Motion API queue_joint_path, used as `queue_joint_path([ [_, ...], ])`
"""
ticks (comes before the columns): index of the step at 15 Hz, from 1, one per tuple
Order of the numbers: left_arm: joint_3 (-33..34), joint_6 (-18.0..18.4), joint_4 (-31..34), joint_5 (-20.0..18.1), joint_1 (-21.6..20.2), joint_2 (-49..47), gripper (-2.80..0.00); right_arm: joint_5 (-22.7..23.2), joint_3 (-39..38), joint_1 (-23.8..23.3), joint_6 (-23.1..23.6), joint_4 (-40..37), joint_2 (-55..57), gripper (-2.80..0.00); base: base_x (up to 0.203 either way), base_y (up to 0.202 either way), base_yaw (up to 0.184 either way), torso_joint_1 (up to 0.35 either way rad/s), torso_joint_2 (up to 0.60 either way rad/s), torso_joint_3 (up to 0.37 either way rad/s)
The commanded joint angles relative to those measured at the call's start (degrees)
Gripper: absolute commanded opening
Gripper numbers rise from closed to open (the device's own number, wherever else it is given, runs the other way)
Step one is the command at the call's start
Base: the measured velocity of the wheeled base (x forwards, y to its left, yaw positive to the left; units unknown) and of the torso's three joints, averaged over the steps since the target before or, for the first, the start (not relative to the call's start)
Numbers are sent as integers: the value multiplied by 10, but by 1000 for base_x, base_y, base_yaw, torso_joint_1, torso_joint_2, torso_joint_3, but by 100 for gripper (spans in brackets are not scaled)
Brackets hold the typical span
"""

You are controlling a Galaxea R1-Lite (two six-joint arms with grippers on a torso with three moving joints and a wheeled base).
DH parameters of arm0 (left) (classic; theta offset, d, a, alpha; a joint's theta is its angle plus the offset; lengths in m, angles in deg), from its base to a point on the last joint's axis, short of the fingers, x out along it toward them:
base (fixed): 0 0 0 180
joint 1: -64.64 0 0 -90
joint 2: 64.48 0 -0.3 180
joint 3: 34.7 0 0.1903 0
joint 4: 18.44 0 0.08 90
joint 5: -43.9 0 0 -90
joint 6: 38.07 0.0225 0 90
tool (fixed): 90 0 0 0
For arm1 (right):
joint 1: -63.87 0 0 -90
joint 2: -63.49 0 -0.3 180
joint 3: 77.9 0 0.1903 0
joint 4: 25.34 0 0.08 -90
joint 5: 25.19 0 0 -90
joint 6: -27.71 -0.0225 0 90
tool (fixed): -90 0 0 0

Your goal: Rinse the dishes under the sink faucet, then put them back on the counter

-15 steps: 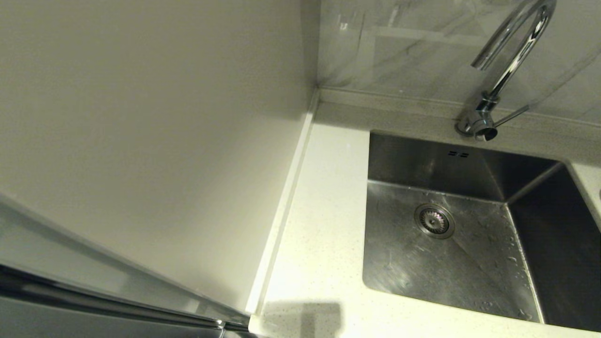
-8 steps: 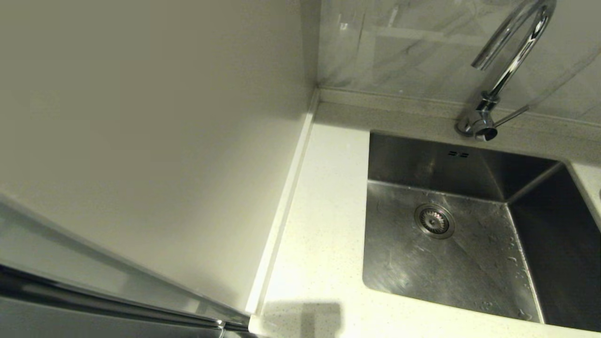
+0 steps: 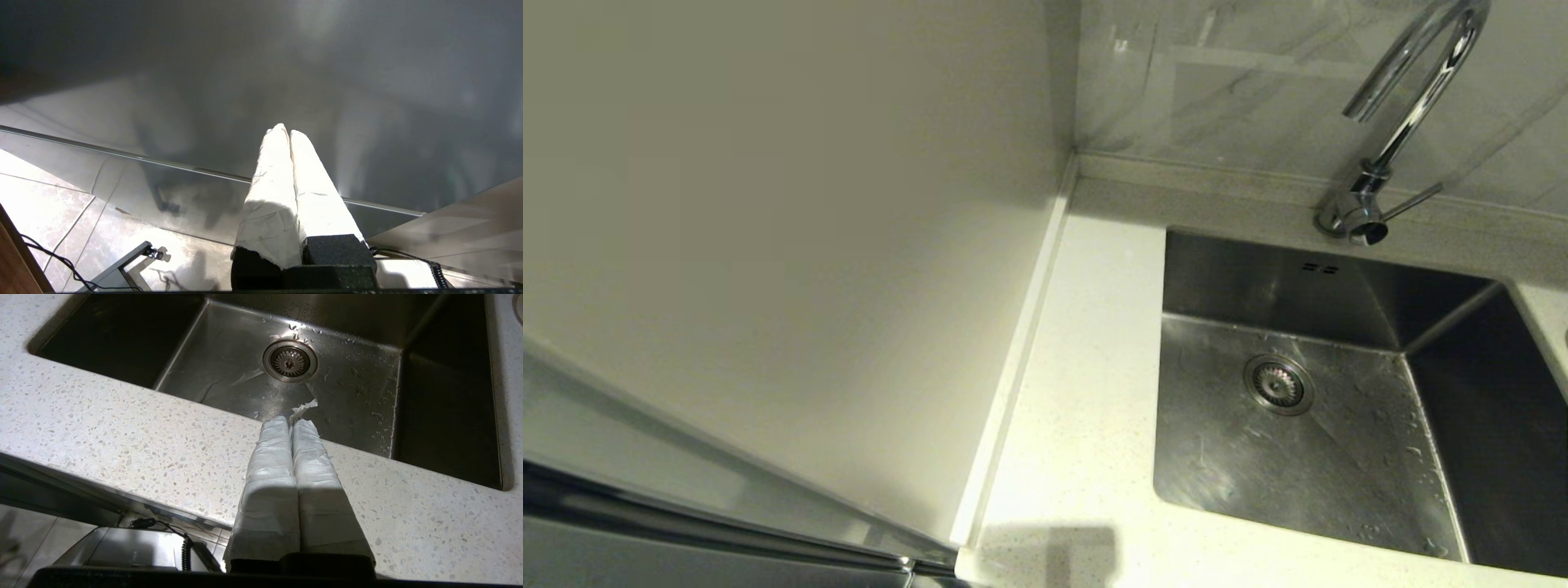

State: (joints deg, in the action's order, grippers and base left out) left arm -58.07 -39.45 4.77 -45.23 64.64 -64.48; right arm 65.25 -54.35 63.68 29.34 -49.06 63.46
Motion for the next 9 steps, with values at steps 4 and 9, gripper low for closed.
queue_joint_path([
  [4,0,0,0,0,1,2,-280,0,0,0,0,0,0,-280,0,0,0,0,0,0],
  [9,0,0,0,1,0,2,-280,0,0,0,0,0,0,-280,0,0,0,0,0,0],
])
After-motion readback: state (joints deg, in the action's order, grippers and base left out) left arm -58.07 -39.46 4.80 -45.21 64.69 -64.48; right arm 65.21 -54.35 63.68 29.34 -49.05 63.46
